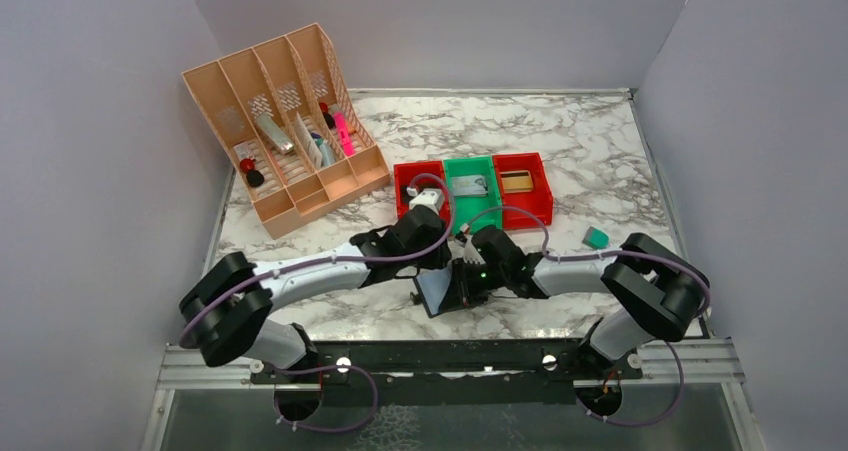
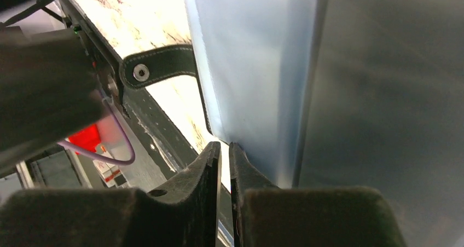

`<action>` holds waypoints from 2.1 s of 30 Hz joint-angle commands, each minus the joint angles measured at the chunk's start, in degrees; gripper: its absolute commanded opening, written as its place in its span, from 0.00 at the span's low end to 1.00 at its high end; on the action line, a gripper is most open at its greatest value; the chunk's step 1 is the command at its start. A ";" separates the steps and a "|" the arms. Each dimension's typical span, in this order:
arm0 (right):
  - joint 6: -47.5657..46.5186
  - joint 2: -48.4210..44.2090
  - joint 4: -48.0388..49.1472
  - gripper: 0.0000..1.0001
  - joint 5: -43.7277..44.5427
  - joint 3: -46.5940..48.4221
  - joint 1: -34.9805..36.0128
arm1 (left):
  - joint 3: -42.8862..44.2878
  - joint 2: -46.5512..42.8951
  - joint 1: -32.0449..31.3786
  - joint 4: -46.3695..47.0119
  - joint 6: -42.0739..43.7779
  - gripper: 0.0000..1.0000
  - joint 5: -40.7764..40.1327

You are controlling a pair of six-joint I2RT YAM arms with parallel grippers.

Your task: Take the credit cards out of the card holder

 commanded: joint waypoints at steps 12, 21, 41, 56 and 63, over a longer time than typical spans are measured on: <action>-3.14 -21.49 -23.22 0.25 26.76 1.26 0.15 | -7.17 6.54 -0.03 3.60 -1.02 0.15 13.36; -6.44 -16.53 -30.94 0.44 31.17 6.68 -0.65 | -9.33 2.47 -0.03 0.43 -0.21 0.18 13.56; -10.36 -9.50 -30.48 0.46 27.24 9.26 -0.65 | -11.92 0.97 -0.26 -3.67 -0.88 0.19 8.85; -12.16 -11.20 -36.32 0.56 31.52 12.79 -0.48 | -11.90 0.94 -0.47 -3.09 -0.99 0.18 8.55; -14.55 -8.95 -34.80 0.54 25.51 13.29 -0.48 | -12.28 0.32 -0.47 -2.80 -1.04 0.18 8.69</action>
